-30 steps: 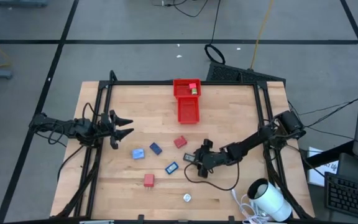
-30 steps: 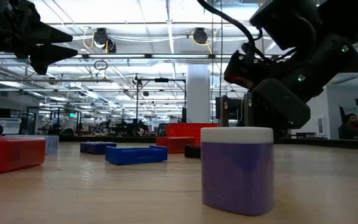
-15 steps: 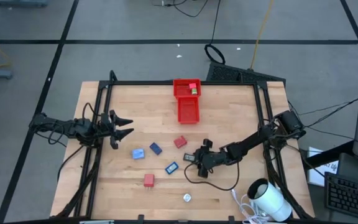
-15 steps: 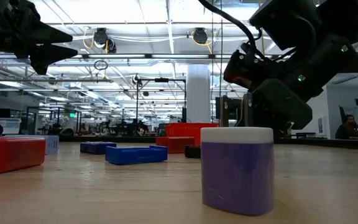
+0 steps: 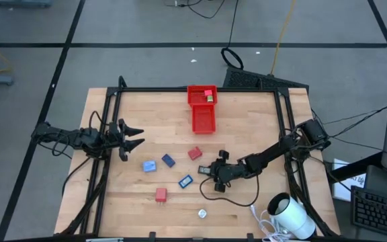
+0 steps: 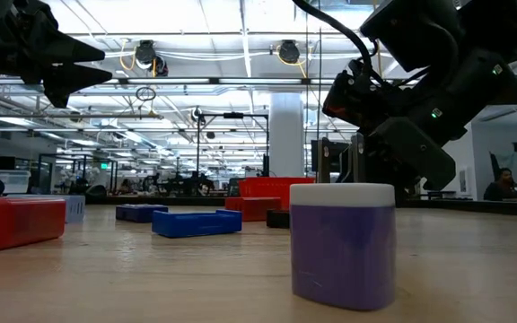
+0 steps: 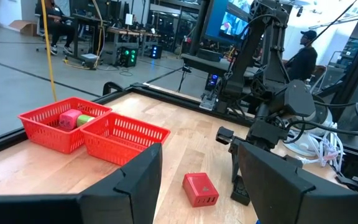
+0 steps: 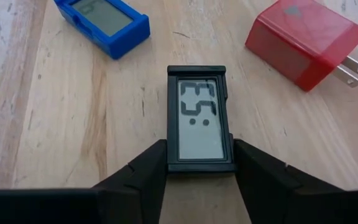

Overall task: Pick & Place Office items
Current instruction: Put the black digital timer into the bottom red bin

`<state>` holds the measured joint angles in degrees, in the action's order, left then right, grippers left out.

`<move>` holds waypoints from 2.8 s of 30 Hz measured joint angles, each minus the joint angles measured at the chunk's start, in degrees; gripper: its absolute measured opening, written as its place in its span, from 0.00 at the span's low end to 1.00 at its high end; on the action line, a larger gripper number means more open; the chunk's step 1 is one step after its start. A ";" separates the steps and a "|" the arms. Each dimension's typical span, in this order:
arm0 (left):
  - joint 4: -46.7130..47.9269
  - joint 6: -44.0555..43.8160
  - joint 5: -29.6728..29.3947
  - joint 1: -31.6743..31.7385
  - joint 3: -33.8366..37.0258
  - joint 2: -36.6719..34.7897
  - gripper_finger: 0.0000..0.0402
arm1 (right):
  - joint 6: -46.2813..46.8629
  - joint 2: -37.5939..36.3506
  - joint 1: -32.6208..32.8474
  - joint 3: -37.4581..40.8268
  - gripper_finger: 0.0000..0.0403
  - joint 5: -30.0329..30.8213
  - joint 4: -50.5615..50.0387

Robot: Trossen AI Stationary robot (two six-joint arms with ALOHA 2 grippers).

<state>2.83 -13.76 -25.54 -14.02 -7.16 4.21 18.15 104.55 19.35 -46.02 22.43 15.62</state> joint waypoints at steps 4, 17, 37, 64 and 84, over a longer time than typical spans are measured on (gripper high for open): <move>0.01 0.00 0.00 0.00 0.00 0.01 0.53 | 0.00 0.00 0.00 0.00 0.40 -0.13 0.00; 0.00 0.00 -0.02 0.01 0.00 0.01 0.53 | -1.11 -2.81 -0.11 0.15 0.39 -3.13 -0.36; 0.00 0.00 0.00 0.00 0.00 0.02 0.53 | -2.42 -7.56 0.07 0.11 0.40 -4.76 1.36; 0.01 0.00 0.01 0.01 0.01 0.02 0.53 | -4.69 -7.58 -8.55 0.04 0.39 -10.75 3.41; 0.00 -0.01 0.02 0.02 0.02 0.02 0.53 | -5.85 -7.58 -17.13 0.02 0.40 -15.10 4.79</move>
<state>2.83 -13.77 -25.52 -14.01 -7.14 4.23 12.31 96.97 2.23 -46.00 7.34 20.40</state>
